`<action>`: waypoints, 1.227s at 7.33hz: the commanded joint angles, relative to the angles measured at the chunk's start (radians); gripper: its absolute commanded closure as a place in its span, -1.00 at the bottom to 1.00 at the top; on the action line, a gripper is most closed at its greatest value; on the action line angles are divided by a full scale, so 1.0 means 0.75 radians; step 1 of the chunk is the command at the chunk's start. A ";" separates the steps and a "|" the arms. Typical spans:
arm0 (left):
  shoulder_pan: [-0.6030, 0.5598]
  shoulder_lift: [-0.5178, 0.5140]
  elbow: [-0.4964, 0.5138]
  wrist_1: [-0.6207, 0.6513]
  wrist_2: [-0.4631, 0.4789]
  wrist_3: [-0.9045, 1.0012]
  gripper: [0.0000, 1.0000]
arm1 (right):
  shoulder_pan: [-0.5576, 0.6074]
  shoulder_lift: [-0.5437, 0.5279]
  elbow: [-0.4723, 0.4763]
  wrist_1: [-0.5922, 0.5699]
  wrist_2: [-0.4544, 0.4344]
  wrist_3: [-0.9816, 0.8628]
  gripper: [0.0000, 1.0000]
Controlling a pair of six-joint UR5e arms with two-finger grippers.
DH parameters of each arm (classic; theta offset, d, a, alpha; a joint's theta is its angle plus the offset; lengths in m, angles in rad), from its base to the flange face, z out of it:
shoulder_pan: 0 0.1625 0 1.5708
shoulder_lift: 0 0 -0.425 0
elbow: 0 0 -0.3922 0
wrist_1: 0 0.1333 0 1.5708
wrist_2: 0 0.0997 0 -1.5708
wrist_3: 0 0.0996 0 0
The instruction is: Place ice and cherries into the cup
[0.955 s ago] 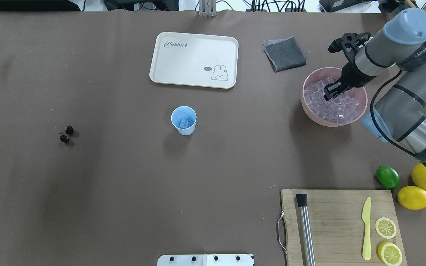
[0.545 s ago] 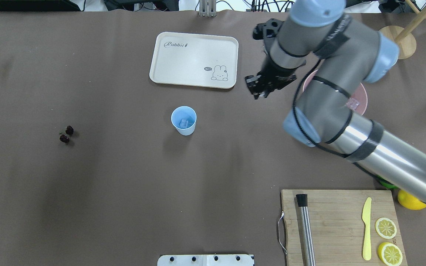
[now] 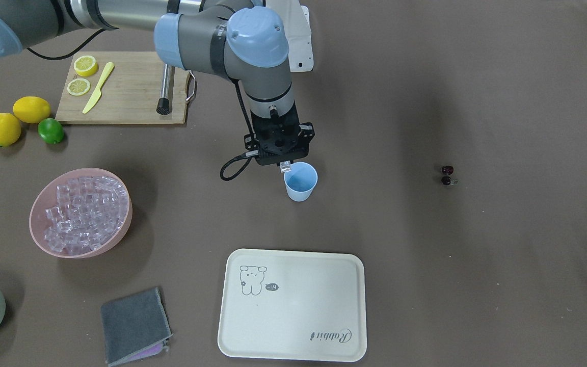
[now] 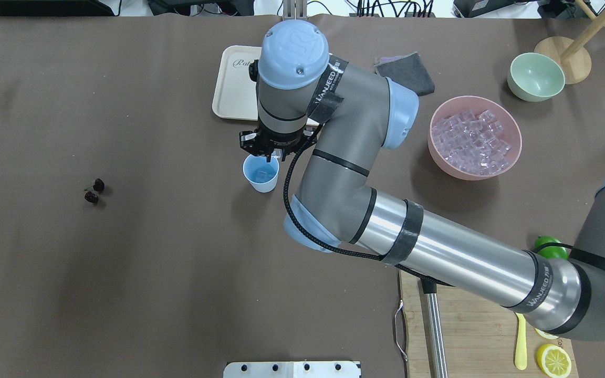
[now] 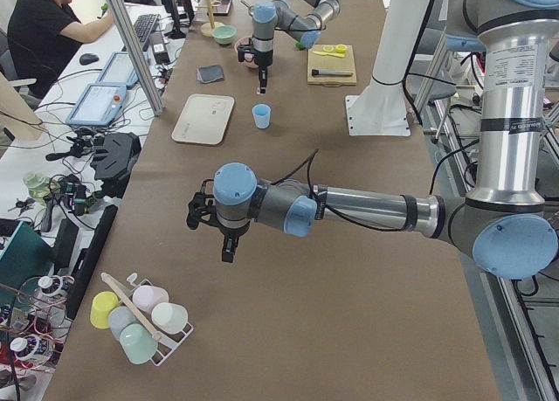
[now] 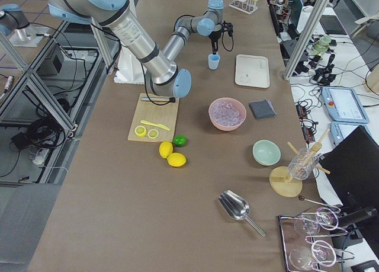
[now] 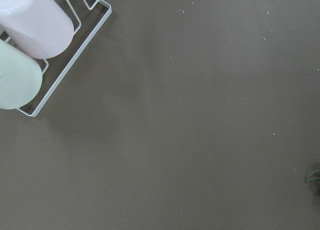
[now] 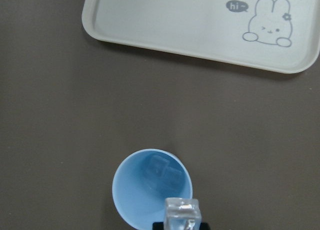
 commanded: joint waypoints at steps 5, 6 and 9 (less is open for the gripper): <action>0.000 0.011 0.012 -0.003 0.002 0.001 -0.96 | -0.060 -0.003 -0.033 0.077 -0.099 0.014 -0.98; -0.002 0.011 0.008 -0.003 0.002 -0.001 -0.96 | -0.040 -0.013 -0.017 0.079 -0.097 0.014 -0.98; 0.000 -0.009 -0.030 -0.028 0.014 -0.007 -0.96 | 0.308 -0.206 0.036 0.077 0.149 -0.250 -0.98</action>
